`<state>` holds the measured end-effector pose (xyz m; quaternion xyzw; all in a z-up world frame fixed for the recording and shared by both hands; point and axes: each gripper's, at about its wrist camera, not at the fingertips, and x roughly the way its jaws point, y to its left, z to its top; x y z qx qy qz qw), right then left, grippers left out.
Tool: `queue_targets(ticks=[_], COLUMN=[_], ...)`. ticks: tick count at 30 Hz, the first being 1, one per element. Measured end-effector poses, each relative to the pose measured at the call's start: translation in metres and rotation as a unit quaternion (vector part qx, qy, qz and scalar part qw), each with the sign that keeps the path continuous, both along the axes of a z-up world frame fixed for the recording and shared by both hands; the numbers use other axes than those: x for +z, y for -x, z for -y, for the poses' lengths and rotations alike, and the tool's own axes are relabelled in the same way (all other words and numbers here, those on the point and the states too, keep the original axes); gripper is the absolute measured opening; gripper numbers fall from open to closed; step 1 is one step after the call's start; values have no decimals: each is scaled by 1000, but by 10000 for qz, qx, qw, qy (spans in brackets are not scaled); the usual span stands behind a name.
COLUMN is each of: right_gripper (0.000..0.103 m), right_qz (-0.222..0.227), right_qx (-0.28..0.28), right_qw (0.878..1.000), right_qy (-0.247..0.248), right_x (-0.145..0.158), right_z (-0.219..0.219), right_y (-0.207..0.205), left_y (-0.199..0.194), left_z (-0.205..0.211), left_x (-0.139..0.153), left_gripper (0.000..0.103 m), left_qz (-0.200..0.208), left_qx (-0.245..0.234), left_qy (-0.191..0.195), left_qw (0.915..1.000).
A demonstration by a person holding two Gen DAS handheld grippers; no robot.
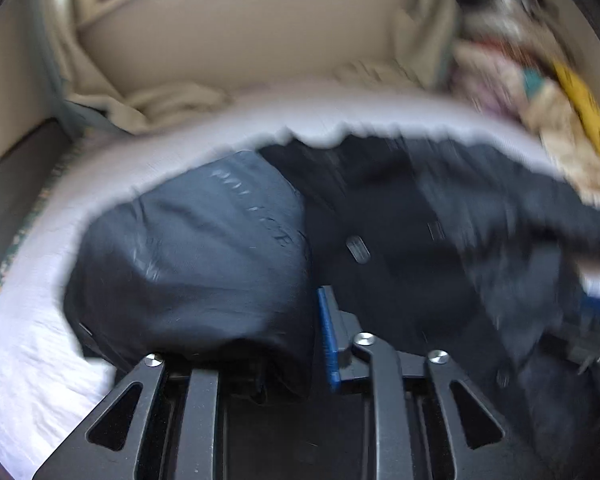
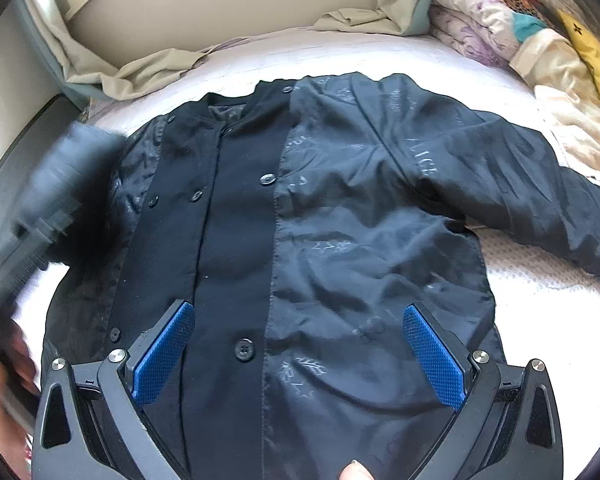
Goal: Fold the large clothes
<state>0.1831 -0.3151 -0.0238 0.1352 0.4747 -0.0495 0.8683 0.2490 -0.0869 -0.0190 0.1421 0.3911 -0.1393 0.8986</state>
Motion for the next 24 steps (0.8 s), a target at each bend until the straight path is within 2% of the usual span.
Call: queue_targets(ticks=[1, 3, 7, 8, 9, 12, 14, 17, 19, 21, 23, 24], right_gripper=[103, 103, 103, 103, 103, 103, 103, 103, 103, 103, 103, 103], right_qz=[-34, -151, -442, -500, -547, -682, -786, -1043, -1058, -976, -907, -903], right_qx=[-15, -52, -28, -4, 23, 79, 104, 166, 160, 96, 20, 62], right_qw=[10000, 9999, 9988, 9984, 9979, 9957, 9943, 9910, 9907, 9919, 9923, 9917], right_qy=[9, 54, 210, 280, 353, 616, 706, 820, 839, 812, 846, 916], right_x=[-1, -6, -21, -25, -27, -36, -42, -55, -61, -64, -65, -65], right_z=[1, 4, 5, 4, 3, -1, -3, -9, -9, -9, -10, -12], right_y=[0, -1, -4, -4, -5, -6, -7, -8, -8, -7, -4, -4], left_y=[5, 15, 31, 33, 37, 50, 58, 69, 74, 74, 65, 58], left_z=[5, 8, 9, 6, 1, -13, -17, -33, -55, -80, -105, -117], left_x=[-13, -34, -30, -27, -22, -7, 1, 19, 29, 26, 12, 3], left_gripper=[37, 59, 75, 85, 90, 90, 90, 90, 90, 90, 90, 90], left_qz=[-209, -522, -524, -654, -778, -999, -1061, -884, -582, -415, -738, -1040], left_qx=[-74, -163, -121, -156, -175, -140, -184, -39, 320, 869, 1386, 1618], left_qy=[-90, -241, -532, -405, -166, 234, 281, 304, 181, 32, 124, 225], left_qw=[9997, 9982, 9971, 9969, 9967, 9946, 9938, 9956, 9976, 9953, 9875, 9811])
